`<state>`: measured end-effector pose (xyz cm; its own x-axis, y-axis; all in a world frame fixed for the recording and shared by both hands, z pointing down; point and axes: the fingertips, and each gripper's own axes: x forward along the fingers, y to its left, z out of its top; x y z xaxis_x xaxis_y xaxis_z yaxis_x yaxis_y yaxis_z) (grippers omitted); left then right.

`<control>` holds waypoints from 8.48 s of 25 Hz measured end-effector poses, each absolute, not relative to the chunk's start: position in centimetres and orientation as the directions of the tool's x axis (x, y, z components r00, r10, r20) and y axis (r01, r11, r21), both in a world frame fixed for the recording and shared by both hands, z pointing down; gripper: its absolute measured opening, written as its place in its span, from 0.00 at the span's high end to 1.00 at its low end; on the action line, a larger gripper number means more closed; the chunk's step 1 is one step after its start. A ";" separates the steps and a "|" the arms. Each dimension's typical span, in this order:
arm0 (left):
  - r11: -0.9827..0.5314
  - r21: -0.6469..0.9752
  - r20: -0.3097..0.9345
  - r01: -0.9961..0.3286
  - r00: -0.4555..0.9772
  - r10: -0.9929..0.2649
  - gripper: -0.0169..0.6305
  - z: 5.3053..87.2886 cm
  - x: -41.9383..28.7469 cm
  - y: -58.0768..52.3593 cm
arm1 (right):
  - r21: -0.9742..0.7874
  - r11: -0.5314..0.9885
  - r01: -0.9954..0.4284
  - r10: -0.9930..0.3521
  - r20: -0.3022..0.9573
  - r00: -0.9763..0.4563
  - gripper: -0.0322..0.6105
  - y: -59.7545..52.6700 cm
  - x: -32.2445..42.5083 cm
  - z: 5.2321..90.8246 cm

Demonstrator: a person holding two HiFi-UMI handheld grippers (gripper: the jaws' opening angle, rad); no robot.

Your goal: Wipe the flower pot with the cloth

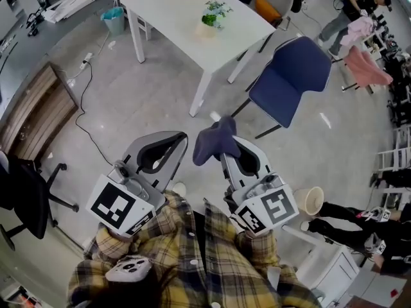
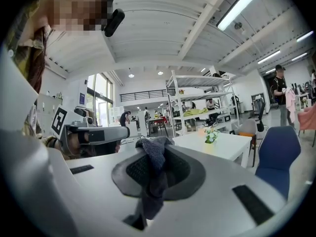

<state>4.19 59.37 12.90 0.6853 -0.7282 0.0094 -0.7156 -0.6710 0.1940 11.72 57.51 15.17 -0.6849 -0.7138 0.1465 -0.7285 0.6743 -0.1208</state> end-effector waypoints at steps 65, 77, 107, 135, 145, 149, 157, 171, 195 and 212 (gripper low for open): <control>-0.811 0.178 0.039 -0.557 0.828 -0.560 0.96 13.4 -8.5 1.7 | -0.171 0.305 -0.937 -0.924 0.187 -0.335 0.93 3.9 7.2 14.2; -0.888 0.204 0.063 -0.411 0.911 -0.407 0.96 14.2 -1.6 -4.5 | -0.149 0.139 -0.979 -0.975 0.152 -0.162 0.93 1.0 14.0 11.6; -0.895 0.301 0.280 -0.328 0.928 -0.246 0.96 27.1 0.6 -7.8 | -0.244 -0.136 -0.960 -0.931 0.363 0.040 0.93 3.8 19.0 24.1; -0.957 0.210 0.381 -0.199 0.918 -0.107 0.40 41.4 3.3 -3.1 | -0.505 0.238 -0.830 -0.730 0.471 -0.496 0.93 -2.9 14.3 41.5; -0.977 0.137 0.405 -0.163 0.909 -0.095 0.36 42.4 4.2 -3.3 | -0.535 0.310 -0.786 -0.662 0.471 -0.583 0.93 -3.6 12.7 42.5; -0.979 0.128 0.395 -0.156 0.914 -0.093 0.36 42.5 4.2 -3.4 | -0.542 0.324 -0.775 -0.645 0.473 -0.600 0.93 -3.7 11.8 42.8; -0.984 0.135 0.386 -0.116 0.921 -0.055 0.36 42.6 3.8 -3.4 | -0.530 0.344 -0.775 -0.610 0.502 -0.614 0.93 -3.9 11.4 42.8; -0.989 0.123 0.412 0.079 0.903 0.123 0.36 42.6 3.8 -3.9 | -0.472 0.421 -0.775 -0.541 0.555 -0.632 0.93 -8.4 12.3 42.5; -0.789 0.147 0.452 0.597 0.668 0.590 0.36 42.9 3.0 -4.5 | -0.592 0.698 -0.402 -0.107 0.469 -0.877 0.93 -12.5 7.4 42.4; -0.971 0.171 0.438 -0.165 0.896 -0.075 0.36 42.8 0.8 -2.9 | -0.523 0.636 -0.568 -0.321 0.490 -0.811 0.93 -12.5 8.7 42.0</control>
<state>0.81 -2.90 42.79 0.8960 -0.0751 0.4377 -0.1651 -0.9713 0.1712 8.71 -12.52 41.99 -0.8106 -0.3211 0.4897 -0.5677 0.6357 -0.5230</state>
